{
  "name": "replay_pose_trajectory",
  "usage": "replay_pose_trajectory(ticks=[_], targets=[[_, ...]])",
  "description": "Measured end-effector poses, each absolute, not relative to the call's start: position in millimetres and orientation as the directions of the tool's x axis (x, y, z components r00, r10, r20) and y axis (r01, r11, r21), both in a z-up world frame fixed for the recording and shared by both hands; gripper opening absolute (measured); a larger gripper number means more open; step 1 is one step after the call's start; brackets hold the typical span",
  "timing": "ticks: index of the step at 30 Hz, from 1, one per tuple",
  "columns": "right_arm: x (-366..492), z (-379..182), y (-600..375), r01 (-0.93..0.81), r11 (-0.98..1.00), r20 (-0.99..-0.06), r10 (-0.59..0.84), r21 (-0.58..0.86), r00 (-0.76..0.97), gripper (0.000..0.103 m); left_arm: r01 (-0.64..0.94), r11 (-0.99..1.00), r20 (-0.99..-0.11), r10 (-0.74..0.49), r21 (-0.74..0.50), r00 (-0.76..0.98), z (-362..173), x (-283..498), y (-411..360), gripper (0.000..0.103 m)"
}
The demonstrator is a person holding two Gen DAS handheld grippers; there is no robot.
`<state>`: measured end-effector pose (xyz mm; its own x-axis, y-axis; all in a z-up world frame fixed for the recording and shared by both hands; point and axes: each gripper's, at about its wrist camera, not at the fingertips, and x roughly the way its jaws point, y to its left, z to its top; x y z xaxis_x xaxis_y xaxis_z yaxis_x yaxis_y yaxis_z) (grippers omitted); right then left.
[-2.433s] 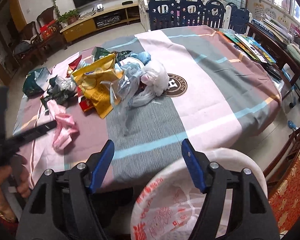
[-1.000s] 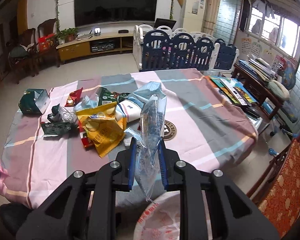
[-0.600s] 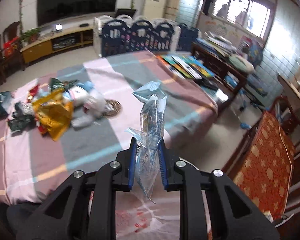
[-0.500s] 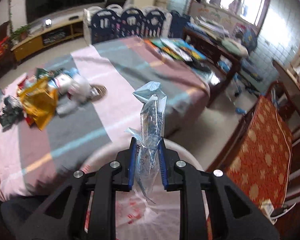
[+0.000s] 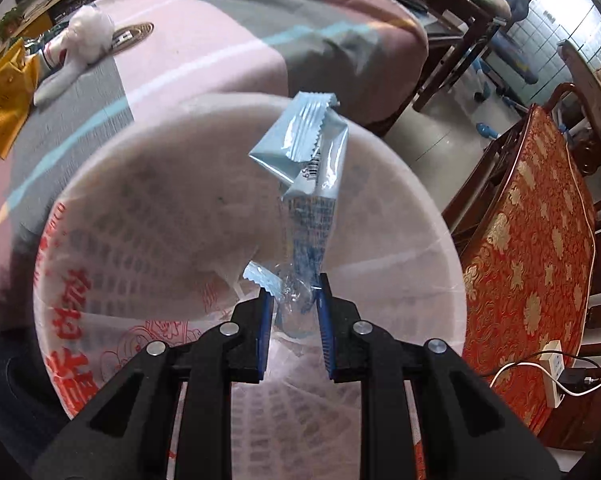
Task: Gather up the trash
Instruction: 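Drop the clear bag into the wastebasket with the right tool while the left drops the pink bag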
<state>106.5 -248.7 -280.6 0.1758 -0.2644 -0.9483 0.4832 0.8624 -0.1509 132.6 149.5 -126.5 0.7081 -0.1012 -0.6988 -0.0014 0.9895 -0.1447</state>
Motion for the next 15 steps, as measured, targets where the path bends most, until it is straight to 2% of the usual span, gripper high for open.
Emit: replay_pose_trajectory(ticks=[7,8,10,11,12,15], targets=[[99.5,-297.4,-257.5,0.479,0.870,-0.967,-0.209,-0.117,0.143,0.022,0.046,0.984,-0.722,-0.158,-0.172,0.673,-136.2,133.0,131.0,0.031],[98.8,-298.4,-258.0,0.473,0.875,-0.972,-0.187,-0.098,0.143,0.025,0.047,0.984,-0.725,-0.157,-0.169,0.671,-136.8,131.9,129.1,0.031],[96.6,-297.2,-258.3,0.468,0.880,-0.977,-0.165,-0.084,0.136,0.042,0.051,0.984,-0.729,-0.162,-0.173,0.665,-137.1,132.1,126.8,0.031],[94.8,-293.6,-259.8,0.472,0.878,-0.975,-0.170,-0.085,0.141,0.058,0.057,0.982,-0.731,-0.172,-0.180,0.660,-137.4,132.6,125.1,0.031],[92.4,-286.3,-261.4,0.481,0.873,-0.969,-0.183,-0.082,0.167,0.067,0.062,0.980,-0.733,-0.183,-0.189,0.656,-137.9,133.3,124.2,0.031],[84.4,-255.1,-268.7,0.505,0.863,-0.935,-0.205,-0.032,0.291,0.068,0.075,0.969,-0.740,-0.228,-0.234,0.633,-140.5,138.9,123.2,0.031]])
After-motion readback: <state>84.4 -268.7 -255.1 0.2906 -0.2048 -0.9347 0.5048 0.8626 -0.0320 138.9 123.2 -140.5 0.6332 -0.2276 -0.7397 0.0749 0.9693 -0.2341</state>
